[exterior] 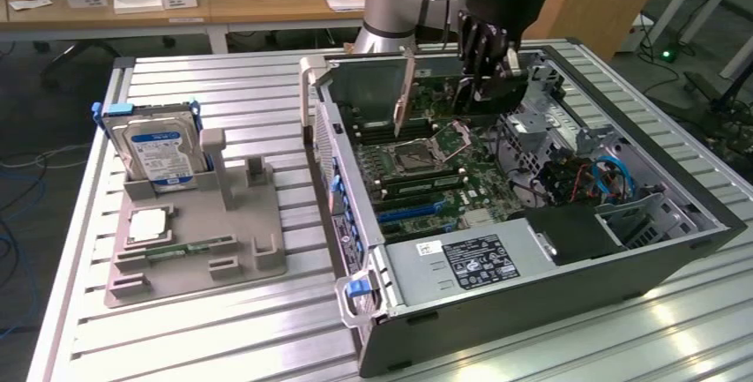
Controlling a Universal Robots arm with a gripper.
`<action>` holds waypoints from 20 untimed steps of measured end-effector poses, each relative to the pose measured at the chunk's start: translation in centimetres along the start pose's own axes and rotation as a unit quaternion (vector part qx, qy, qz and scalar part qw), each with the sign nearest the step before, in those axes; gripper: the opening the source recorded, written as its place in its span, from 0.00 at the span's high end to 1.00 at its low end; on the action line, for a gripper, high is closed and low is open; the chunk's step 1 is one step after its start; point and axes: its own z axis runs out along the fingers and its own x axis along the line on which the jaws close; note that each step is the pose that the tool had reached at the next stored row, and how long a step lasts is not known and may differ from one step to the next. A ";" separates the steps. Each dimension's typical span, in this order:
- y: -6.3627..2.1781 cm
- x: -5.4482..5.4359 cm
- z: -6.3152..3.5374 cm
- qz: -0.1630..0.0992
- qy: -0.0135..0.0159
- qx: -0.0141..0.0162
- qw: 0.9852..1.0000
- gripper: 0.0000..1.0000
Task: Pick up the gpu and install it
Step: 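Insert the gpu into the slot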
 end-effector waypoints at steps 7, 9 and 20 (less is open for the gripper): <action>0.21 1.1 0.19 -0.010 -0.001 -0.001 1.000 0.72; 0.33 1.3 0.25 -0.013 -0.001 -0.001 1.000 0.72; 1.11 2.6 0.51 -0.029 -0.002 -0.002 1.000 0.72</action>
